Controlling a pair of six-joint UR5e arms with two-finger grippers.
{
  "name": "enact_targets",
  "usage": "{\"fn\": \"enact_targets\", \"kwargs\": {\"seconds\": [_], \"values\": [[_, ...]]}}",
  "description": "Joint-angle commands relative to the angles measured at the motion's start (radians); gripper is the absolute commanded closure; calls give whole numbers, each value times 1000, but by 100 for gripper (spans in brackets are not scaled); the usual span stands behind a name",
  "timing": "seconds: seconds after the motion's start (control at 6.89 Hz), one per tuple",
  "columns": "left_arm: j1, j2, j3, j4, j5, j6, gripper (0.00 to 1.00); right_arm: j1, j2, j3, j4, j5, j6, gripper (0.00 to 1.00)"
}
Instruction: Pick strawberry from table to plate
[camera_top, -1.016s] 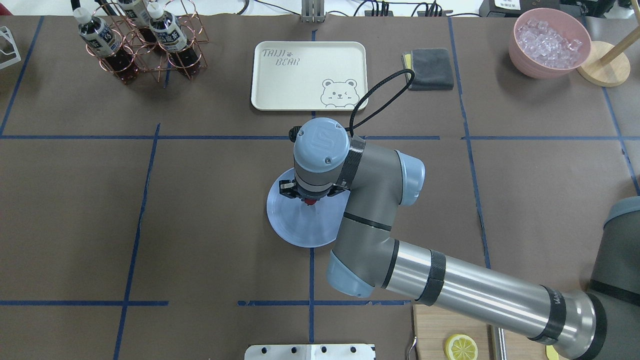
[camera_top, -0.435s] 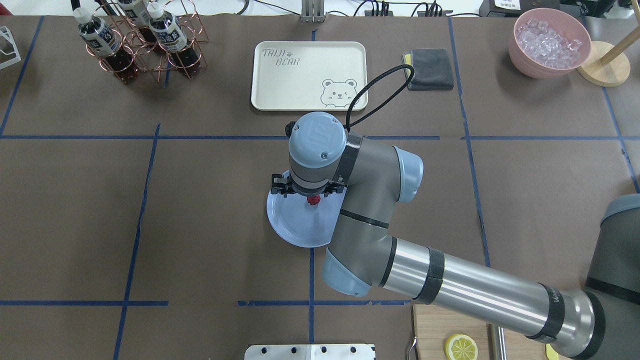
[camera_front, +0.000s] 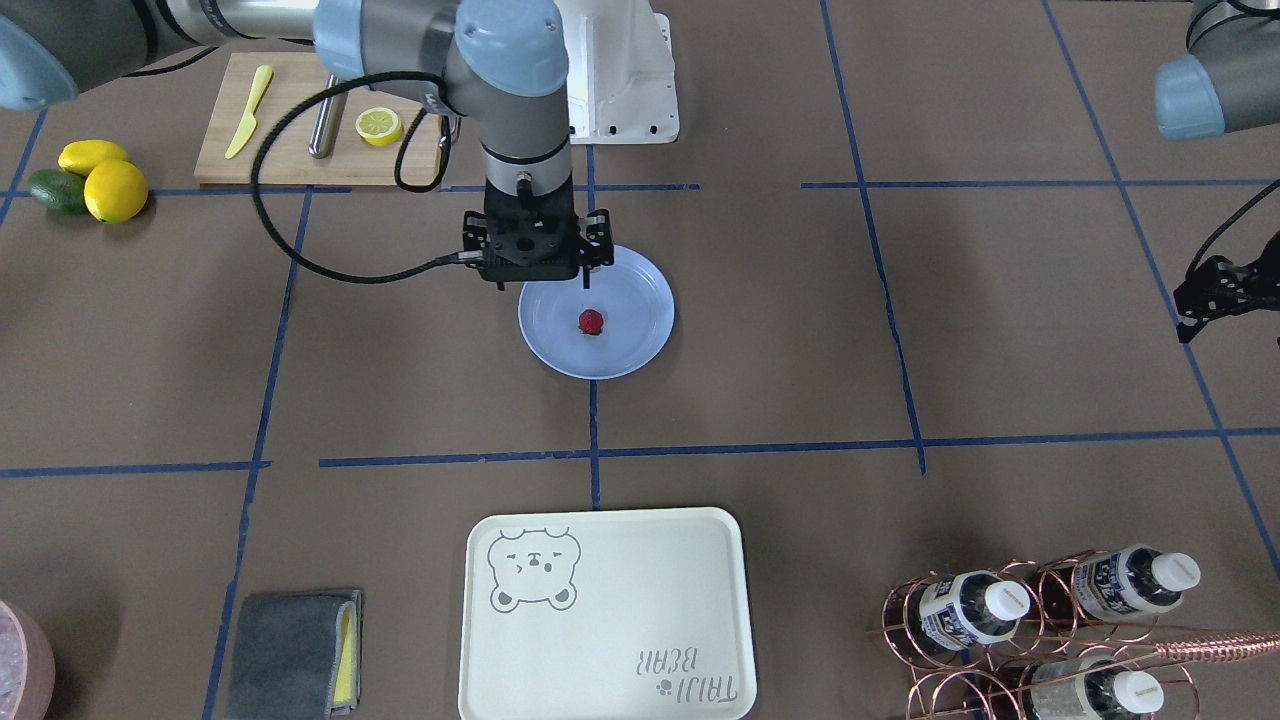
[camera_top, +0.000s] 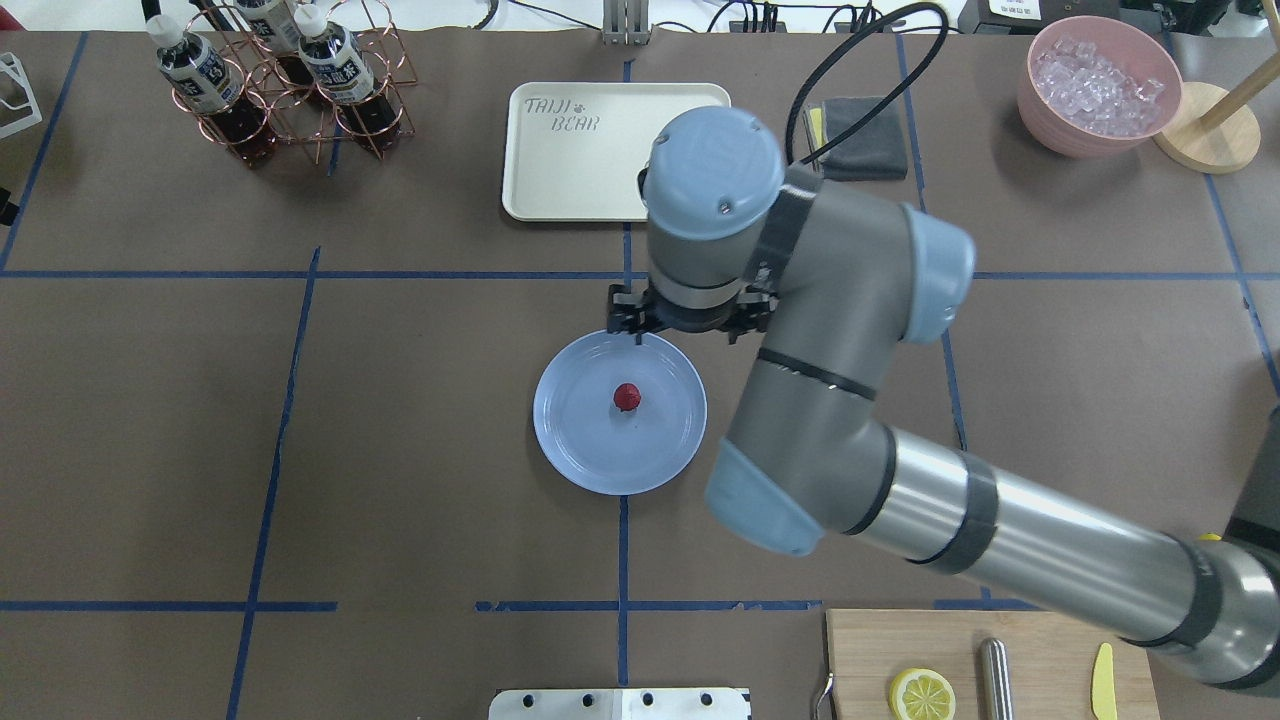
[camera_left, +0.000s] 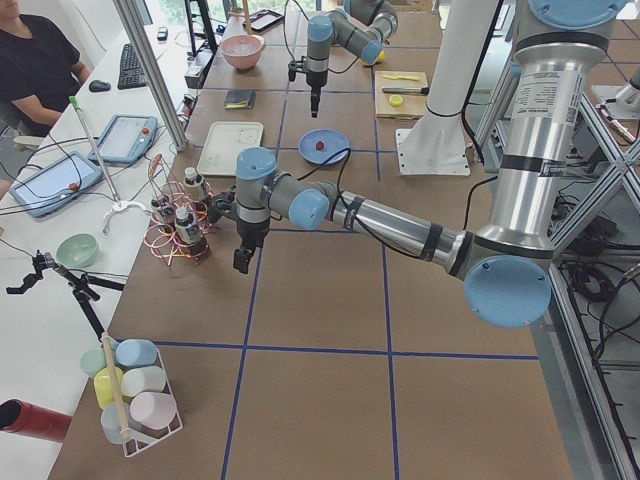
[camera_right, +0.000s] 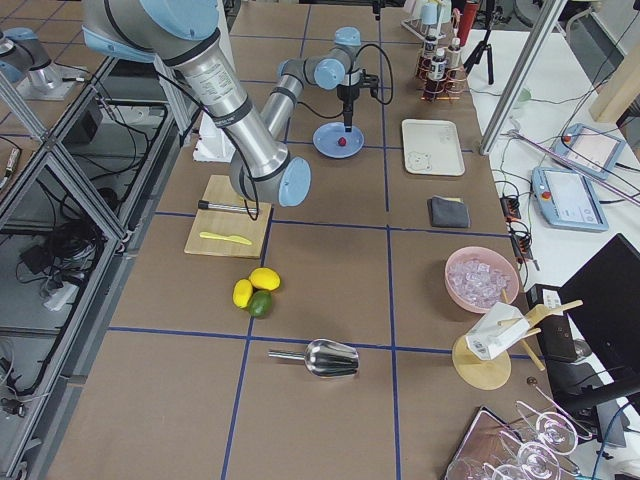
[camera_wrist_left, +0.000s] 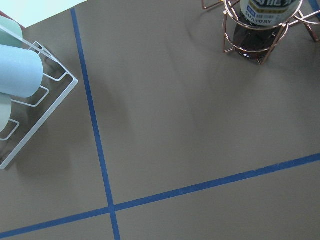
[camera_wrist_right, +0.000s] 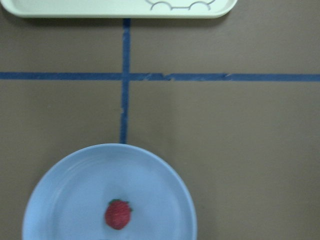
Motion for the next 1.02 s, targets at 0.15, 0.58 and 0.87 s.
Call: {"fn": "enact_targets", "kwargs": {"seconds": [0.15, 0.58, 0.87], "values": [[-26, 21, 5, 15, -23, 91, 0, 290, -331, 244, -61, 197, -441, 0], [-187, 56, 76, 92, -133, 231, 0, 638, -566, 185, -61, 400, -976, 0], [-262, 85, 86, 180, -144, 249, 0, 827, -669, 83, -61, 423, -1266, 0]]}}
